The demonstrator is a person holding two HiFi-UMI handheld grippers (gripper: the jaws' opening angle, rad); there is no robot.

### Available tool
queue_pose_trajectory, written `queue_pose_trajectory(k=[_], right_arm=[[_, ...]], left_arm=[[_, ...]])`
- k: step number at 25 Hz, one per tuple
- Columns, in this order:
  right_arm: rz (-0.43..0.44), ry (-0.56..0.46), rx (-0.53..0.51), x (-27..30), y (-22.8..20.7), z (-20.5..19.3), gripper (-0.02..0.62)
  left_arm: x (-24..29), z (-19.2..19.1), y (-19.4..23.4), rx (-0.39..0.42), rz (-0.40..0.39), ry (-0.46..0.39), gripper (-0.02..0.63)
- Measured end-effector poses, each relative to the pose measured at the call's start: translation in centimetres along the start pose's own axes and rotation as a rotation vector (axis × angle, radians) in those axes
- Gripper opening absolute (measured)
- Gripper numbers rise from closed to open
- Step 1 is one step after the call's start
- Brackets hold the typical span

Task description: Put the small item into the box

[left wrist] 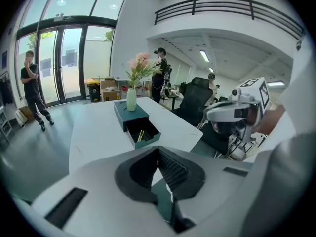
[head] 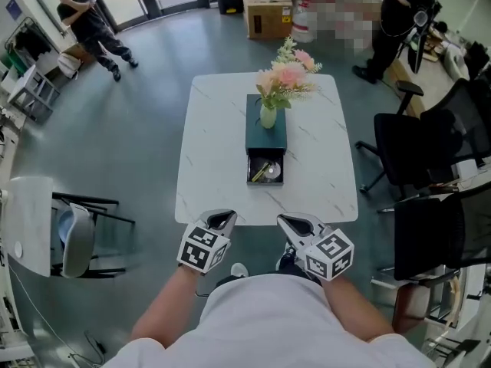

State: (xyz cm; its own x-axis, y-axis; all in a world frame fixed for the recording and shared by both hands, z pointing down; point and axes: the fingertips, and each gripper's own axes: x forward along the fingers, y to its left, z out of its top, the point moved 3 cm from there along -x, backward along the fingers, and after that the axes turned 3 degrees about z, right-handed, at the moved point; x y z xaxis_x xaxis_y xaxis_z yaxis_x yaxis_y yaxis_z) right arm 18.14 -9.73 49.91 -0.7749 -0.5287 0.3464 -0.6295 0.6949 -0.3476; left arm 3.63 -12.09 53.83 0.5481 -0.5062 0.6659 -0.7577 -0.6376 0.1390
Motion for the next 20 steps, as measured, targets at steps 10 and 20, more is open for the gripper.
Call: queue_pose_trajectory(k=[10, 20], right_arm=[[-0.109, -0.017, 0.008, 0.4, 6.8, -1.8, 0.015], [-0.151, 0.005, -0.005, -2.3, 7.0, -3.0, 0.015]], left_arm=[[-6.3, -2.6, -0.7, -0.026, -0.083, -0.115, 0.015], [-7.8, -1.6, -3.1, 0.013, -0.084, -0.157, 0.015]])
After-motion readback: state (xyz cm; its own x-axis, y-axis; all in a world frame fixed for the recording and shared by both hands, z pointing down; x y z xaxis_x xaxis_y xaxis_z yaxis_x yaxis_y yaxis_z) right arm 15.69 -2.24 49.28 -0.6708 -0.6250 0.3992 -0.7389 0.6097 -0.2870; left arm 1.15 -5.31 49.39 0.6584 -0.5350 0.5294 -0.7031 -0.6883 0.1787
